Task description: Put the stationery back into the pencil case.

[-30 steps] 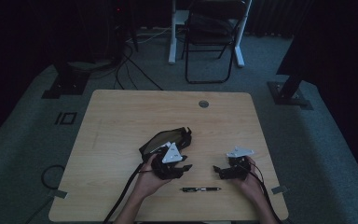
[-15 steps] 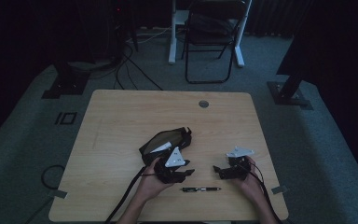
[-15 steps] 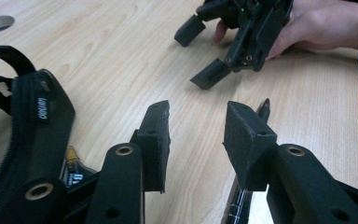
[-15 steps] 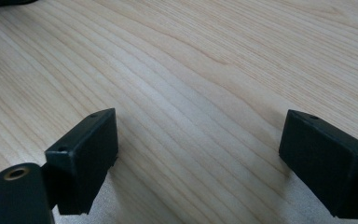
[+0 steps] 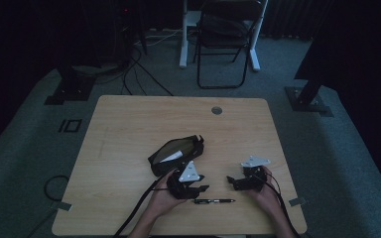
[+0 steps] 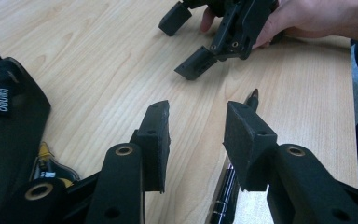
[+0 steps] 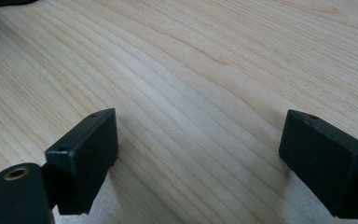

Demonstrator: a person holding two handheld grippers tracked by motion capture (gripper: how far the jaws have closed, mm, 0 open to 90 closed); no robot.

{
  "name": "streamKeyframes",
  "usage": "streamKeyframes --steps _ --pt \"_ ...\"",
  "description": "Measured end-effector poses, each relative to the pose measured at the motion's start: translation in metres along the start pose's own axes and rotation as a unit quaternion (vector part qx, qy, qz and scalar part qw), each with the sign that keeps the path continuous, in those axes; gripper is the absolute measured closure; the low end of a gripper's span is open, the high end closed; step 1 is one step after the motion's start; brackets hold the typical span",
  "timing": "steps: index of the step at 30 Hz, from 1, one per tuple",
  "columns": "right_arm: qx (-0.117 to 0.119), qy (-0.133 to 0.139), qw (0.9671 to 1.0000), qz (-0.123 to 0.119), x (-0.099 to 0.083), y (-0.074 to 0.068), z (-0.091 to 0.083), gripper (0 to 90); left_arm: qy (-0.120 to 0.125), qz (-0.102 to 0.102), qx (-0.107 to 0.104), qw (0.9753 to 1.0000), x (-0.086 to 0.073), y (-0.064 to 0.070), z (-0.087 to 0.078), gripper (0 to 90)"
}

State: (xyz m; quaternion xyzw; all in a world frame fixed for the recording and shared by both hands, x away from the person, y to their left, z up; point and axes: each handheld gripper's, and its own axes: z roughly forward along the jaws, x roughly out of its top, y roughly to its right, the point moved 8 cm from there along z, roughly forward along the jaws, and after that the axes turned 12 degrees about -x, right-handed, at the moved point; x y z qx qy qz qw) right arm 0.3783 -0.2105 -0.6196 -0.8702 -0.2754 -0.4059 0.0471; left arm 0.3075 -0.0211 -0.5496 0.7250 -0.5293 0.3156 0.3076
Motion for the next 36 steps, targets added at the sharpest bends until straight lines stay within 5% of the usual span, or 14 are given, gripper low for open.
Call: streamKeyframes --steps 36 --pt "0.000 0.000 1.0000 0.000 0.000 0.000 0.000 11.6 -0.047 0.009 -0.035 0.9983 -0.020 0.013 0.040 62.8"
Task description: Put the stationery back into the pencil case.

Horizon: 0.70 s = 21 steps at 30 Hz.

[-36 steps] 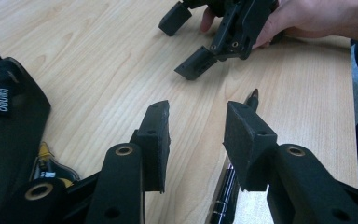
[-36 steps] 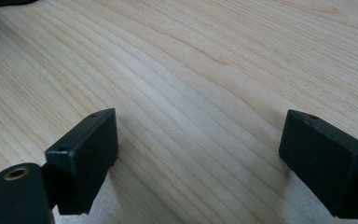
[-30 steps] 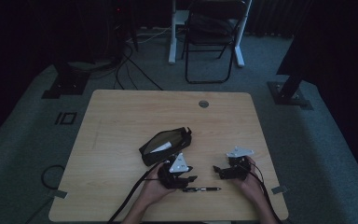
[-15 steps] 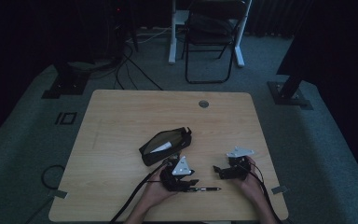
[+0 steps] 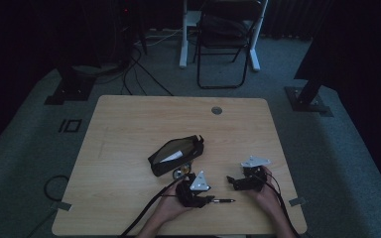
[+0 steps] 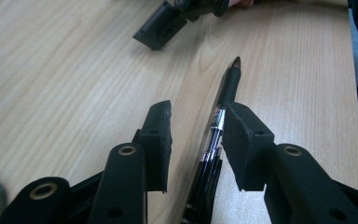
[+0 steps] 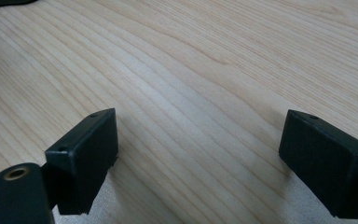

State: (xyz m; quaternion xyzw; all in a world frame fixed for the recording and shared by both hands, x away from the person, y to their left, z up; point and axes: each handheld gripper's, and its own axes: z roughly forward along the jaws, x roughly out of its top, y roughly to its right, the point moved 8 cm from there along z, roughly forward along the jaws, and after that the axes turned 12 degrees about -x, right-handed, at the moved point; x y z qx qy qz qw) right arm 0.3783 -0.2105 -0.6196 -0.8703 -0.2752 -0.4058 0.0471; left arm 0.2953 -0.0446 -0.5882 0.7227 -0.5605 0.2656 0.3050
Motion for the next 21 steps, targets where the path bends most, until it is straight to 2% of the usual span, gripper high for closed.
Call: streamKeyframes --steps 9,14,21 --pt "0.000 0.000 1.0000 0.000 0.000 0.000 0.000 11.6 -0.013 0.006 -0.022 0.9997 -0.001 0.007 0.015 64.5" --pt "0.000 0.000 1.0000 0.000 0.000 0.000 0.000 11.6 -0.020 0.006 -0.023 0.9995 -0.003 0.007 0.022 66.7" --pt "0.000 0.000 1.0000 -0.001 0.000 0.000 0.000 11.6 -0.034 0.012 -0.018 0.9992 -0.005 0.006 0.030 74.3"
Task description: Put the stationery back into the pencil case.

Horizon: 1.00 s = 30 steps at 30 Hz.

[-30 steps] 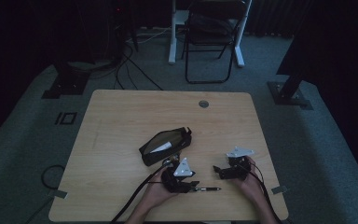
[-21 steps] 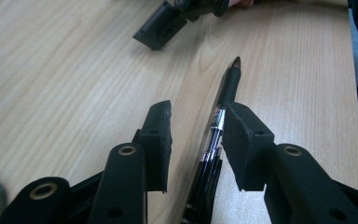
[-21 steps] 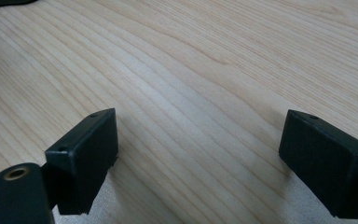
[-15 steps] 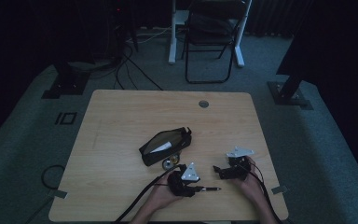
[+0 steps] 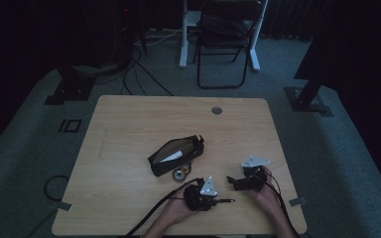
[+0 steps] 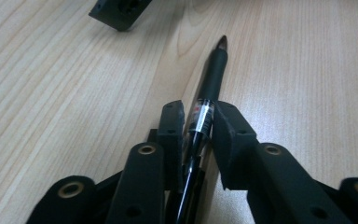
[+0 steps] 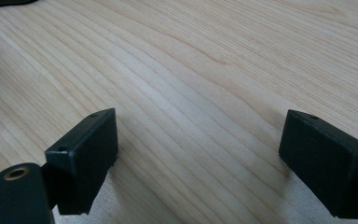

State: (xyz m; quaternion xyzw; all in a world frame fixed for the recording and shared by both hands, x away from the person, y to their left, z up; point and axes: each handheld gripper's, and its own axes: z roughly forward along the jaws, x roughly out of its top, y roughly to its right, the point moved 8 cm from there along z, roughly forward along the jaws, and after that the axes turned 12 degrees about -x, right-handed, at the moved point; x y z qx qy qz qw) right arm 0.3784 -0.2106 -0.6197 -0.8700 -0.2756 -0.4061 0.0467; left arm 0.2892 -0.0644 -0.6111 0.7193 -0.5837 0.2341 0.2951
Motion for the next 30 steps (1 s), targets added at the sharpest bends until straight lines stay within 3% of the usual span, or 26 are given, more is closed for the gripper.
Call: streamKeyframes --steps 16,30 --pt "0.000 0.000 1.0000 0.000 0.000 0.000 0.000 11.6 0.000 0.004 -0.004 1.0000 -0.001 -0.003 -0.001 79.5" --pt "0.000 0.000 1.0000 0.000 0.000 0.000 0.000 11.6 0.004 -0.004 0.000 1.0000 -0.006 -0.005 -0.014 79.4"
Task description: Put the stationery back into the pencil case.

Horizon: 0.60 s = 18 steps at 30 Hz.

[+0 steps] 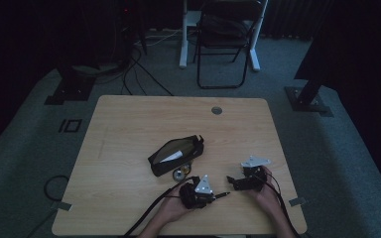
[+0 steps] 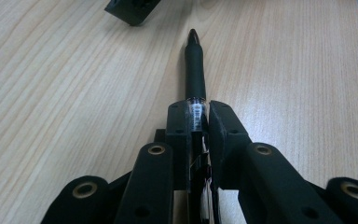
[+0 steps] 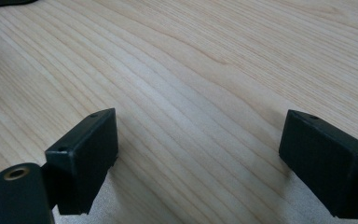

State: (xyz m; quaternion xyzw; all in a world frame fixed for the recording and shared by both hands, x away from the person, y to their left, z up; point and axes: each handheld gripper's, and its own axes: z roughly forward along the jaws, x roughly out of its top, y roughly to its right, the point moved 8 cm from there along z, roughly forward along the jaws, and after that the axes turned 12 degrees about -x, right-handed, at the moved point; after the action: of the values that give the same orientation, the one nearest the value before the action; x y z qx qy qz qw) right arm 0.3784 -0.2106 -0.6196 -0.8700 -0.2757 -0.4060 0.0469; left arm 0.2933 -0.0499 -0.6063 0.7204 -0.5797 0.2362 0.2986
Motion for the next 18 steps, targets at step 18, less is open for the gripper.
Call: streamKeyframes --steps 18 --pt "0.000 0.000 1.0000 0.000 0.000 0.000 0.000 11.6 0.010 -0.001 0.020 0.9998 0.001 -0.008 -0.018 79.5"
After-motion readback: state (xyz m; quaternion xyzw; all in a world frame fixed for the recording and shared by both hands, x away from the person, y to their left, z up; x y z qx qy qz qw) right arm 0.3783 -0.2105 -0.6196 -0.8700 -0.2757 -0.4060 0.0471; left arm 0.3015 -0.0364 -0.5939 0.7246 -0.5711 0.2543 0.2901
